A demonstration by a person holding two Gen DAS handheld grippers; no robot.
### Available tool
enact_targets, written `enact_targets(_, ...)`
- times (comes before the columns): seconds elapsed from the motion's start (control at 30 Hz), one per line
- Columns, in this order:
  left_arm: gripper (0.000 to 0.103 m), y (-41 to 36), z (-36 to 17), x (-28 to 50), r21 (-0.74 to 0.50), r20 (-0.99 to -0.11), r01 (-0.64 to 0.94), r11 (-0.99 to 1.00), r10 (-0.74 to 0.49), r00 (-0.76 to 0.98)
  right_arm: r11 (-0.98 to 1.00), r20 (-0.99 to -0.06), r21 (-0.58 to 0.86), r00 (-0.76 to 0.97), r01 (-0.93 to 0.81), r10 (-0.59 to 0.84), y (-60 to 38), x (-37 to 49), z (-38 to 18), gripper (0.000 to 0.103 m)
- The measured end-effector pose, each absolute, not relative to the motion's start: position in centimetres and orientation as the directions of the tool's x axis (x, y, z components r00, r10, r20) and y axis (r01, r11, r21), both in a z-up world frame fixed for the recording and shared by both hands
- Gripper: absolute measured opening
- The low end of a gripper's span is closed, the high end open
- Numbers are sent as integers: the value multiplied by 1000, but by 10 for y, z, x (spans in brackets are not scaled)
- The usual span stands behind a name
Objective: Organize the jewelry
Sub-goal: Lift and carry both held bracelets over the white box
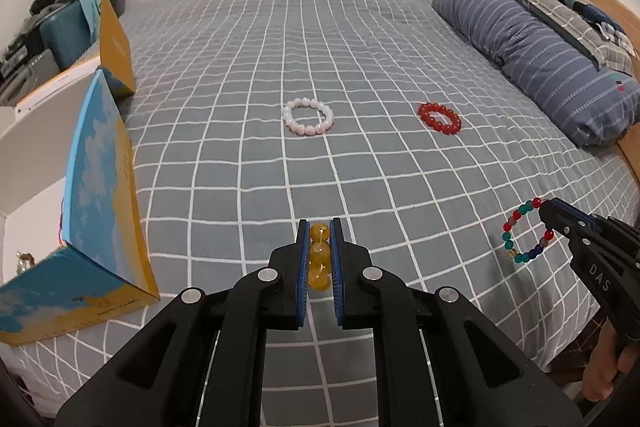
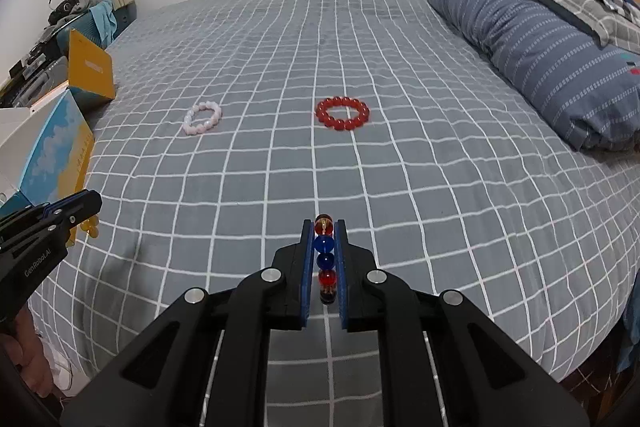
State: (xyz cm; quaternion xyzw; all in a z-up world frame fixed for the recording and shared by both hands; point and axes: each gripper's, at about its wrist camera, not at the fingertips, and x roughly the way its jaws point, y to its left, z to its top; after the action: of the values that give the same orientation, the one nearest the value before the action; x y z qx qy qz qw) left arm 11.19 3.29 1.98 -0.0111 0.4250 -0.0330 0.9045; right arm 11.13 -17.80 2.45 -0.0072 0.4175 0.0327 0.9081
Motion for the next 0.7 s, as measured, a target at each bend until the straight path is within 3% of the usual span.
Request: enact_targets(0.7,9,61,48,129,-28,-734,21,999,-35,678,995,-720,3,690,-95,68,-132,140,53,9)
